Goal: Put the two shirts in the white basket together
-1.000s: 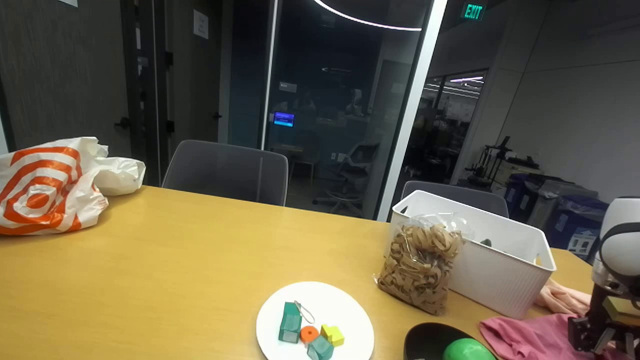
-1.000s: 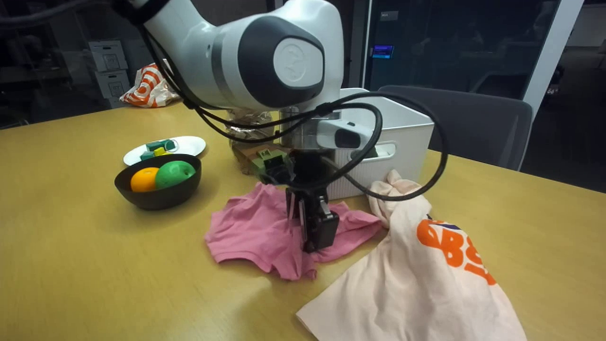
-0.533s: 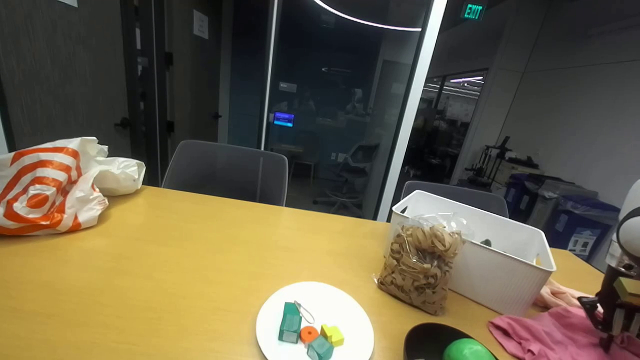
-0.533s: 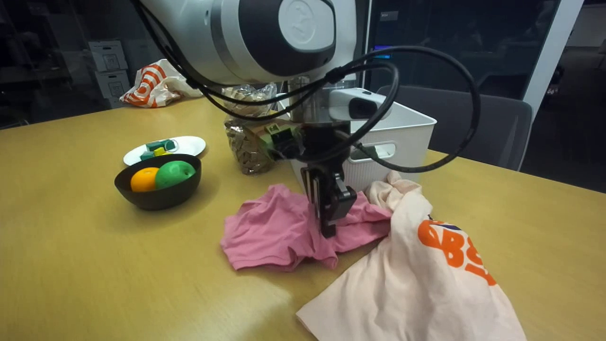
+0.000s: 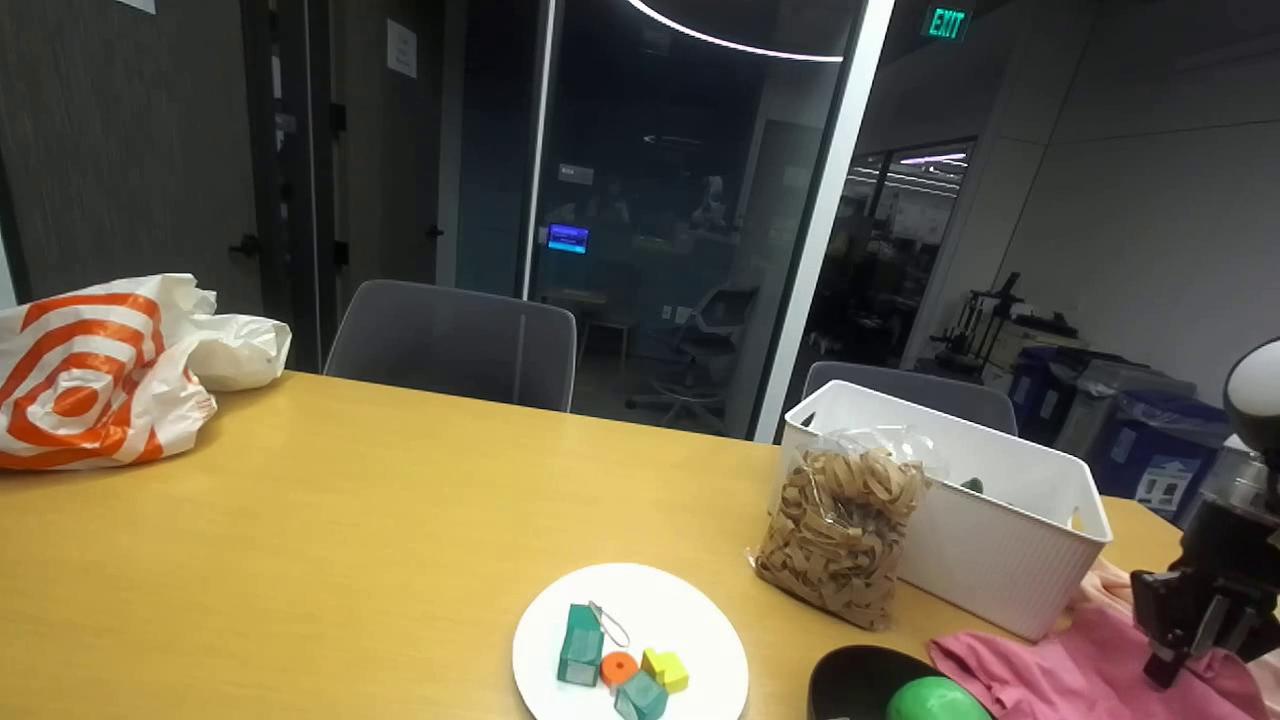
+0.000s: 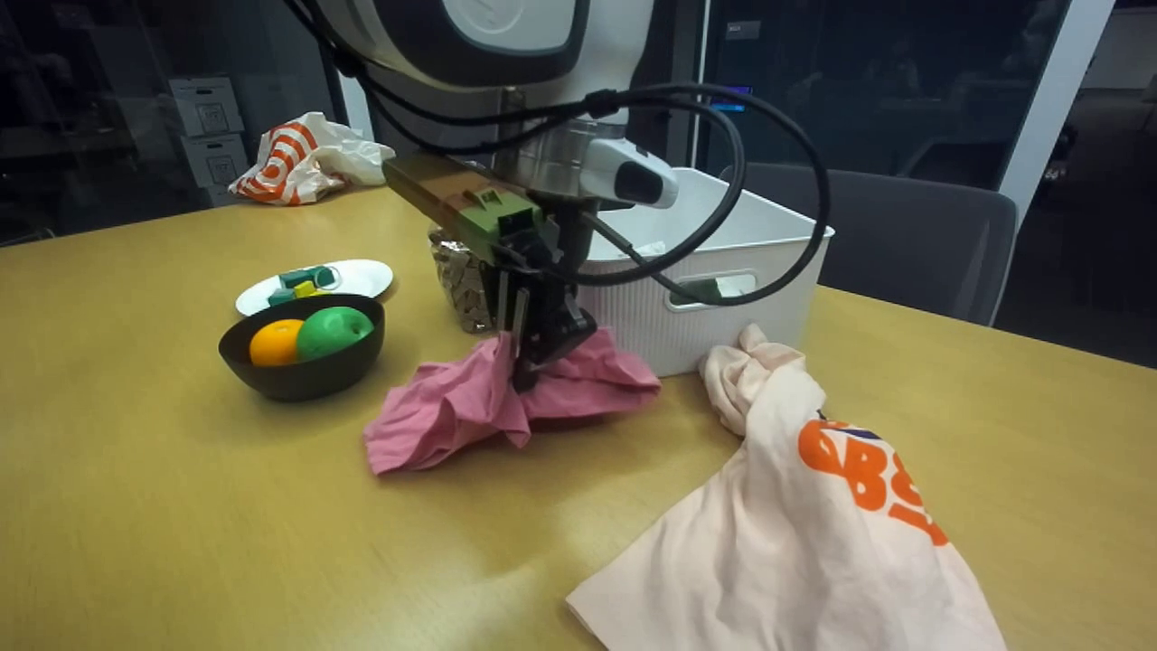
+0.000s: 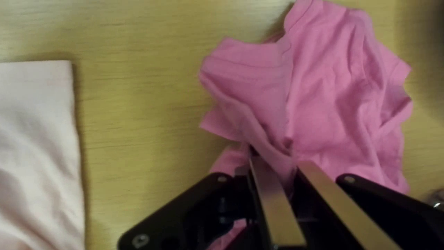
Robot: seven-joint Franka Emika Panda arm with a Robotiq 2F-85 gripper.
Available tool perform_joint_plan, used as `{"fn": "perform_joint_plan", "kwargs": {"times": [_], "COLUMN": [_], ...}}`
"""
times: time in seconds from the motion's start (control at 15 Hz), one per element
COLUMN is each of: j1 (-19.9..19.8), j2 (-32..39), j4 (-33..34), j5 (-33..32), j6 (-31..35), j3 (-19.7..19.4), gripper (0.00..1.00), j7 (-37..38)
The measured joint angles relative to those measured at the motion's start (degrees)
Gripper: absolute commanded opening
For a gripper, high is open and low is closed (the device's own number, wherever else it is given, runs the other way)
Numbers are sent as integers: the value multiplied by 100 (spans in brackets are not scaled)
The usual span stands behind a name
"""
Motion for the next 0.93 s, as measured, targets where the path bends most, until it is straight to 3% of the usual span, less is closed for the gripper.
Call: {"fn": "perform_joint_plan", "kwargs": {"times": [0.33,0.6,0.73,0.93], "j1": [196,425,489,471], "j2": [-196,-382,-491,-528], "j4": [-11,-101,-167,-291], "j5": [511,610,590,236], "j6": [-911,-1172,-1075,-296], "j3": [45,201,295,355], "gripper": [14,13,13,13], "j7": [-1323,-1831,-1784,-1355]}}
